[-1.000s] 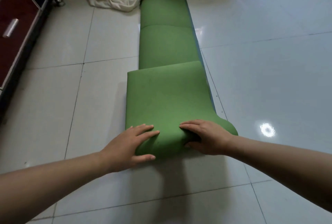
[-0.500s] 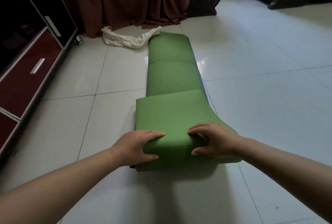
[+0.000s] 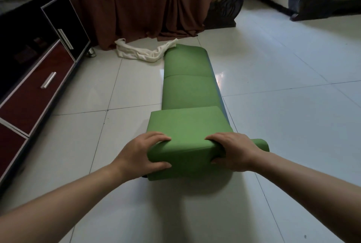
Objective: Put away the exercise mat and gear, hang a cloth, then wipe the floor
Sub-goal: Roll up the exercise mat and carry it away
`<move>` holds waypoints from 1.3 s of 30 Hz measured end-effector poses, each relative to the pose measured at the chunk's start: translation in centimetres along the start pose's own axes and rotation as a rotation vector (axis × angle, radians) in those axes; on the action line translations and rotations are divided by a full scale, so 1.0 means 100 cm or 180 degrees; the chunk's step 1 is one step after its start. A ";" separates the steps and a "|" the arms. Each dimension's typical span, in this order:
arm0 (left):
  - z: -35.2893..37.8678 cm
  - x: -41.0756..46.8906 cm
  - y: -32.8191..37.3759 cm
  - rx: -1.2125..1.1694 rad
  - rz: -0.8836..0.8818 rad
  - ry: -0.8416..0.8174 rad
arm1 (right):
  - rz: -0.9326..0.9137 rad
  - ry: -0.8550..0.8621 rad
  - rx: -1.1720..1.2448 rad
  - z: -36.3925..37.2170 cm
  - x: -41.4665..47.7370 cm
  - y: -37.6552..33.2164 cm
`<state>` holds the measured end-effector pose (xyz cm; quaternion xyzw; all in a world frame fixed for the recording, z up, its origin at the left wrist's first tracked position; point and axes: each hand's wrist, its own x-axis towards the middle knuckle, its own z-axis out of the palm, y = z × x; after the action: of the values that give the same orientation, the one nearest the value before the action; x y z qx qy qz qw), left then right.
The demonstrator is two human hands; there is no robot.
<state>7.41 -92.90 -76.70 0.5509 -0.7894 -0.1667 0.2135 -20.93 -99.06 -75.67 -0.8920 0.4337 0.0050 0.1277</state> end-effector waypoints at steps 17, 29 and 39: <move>-0.057 -0.003 0.036 -0.0467 0.0120 0.0661 | 0.0171 0.0442 0.0019 -0.082 -0.027 -0.024; -0.125 -0.030 0.096 -0.0809 0.0126 0.0174 | 0.0118 -0.0116 0.0415 -0.151 -0.089 -0.056; -0.104 0.009 0.069 -0.1105 -0.0681 0.0175 | 0.0323 -0.0572 0.0701 -0.147 -0.030 -0.029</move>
<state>6.98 -91.71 -64.27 0.5909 -0.6796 -0.3069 0.3077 -22.03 -98.42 -60.39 -0.8455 0.4629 0.0437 0.2625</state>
